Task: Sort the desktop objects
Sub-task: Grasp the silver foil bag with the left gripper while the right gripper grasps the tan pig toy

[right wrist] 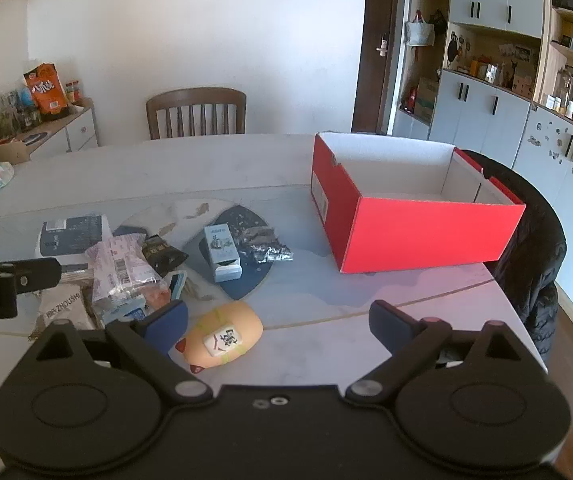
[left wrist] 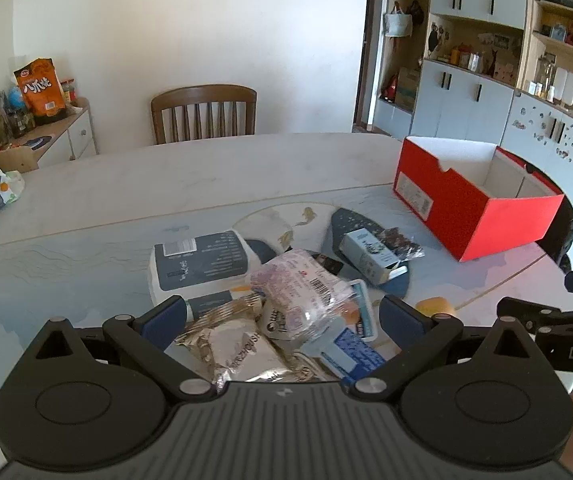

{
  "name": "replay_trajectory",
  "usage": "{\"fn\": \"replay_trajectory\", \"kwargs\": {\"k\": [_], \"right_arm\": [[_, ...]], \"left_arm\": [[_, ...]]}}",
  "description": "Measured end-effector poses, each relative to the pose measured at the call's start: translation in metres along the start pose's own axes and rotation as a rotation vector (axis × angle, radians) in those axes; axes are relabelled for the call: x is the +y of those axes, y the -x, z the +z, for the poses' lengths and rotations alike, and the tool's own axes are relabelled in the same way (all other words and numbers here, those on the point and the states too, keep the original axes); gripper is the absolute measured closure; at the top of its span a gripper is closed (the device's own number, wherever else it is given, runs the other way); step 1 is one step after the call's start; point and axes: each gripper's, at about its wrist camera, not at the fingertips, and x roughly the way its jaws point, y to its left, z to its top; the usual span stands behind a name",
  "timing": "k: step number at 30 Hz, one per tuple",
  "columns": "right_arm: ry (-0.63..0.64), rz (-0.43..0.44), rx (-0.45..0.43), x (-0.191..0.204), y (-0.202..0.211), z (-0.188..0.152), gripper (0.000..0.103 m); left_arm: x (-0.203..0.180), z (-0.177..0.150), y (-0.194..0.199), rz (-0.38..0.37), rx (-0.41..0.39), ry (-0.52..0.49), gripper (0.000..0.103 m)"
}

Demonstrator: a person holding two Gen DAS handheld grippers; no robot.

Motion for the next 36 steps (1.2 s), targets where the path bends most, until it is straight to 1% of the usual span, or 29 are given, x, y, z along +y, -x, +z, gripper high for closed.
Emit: {"fn": "replay_trajectory", "kwargs": {"k": [12,19,23,27,30,34,36], "right_arm": [[-0.041,-0.003,0.053,0.009,-0.021,0.003,0.008],[-0.029,-0.023,0.095,0.021,-0.046,0.000,0.012],[-0.038,-0.040,0.118,0.023,-0.061,0.003,0.013],[-0.084,-0.051,0.159,0.020,-0.073,0.003,0.016],[-0.090,-0.052,0.190,0.022,-0.081,0.000,0.018],[-0.076,-0.054,0.195,0.028,-0.087,-0.001,0.020],[-0.062,-0.053,0.191,0.031,-0.089,0.000,0.021]], "left_arm": [[0.011,-0.011,-0.037,0.018,0.049,-0.034,0.000],[0.025,-0.016,-0.059,0.031,0.078,-0.028,0.000],[0.033,-0.019,-0.071,0.043,0.098,-0.043,0.000],[0.042,-0.024,-0.081,0.025,0.147,-0.025,0.000],[0.047,-0.028,-0.087,0.010,0.174,-0.008,0.001],[0.054,-0.030,-0.093,-0.012,0.192,0.004,0.001],[0.056,-0.032,-0.095,-0.024,0.198,0.007,0.004]]}}
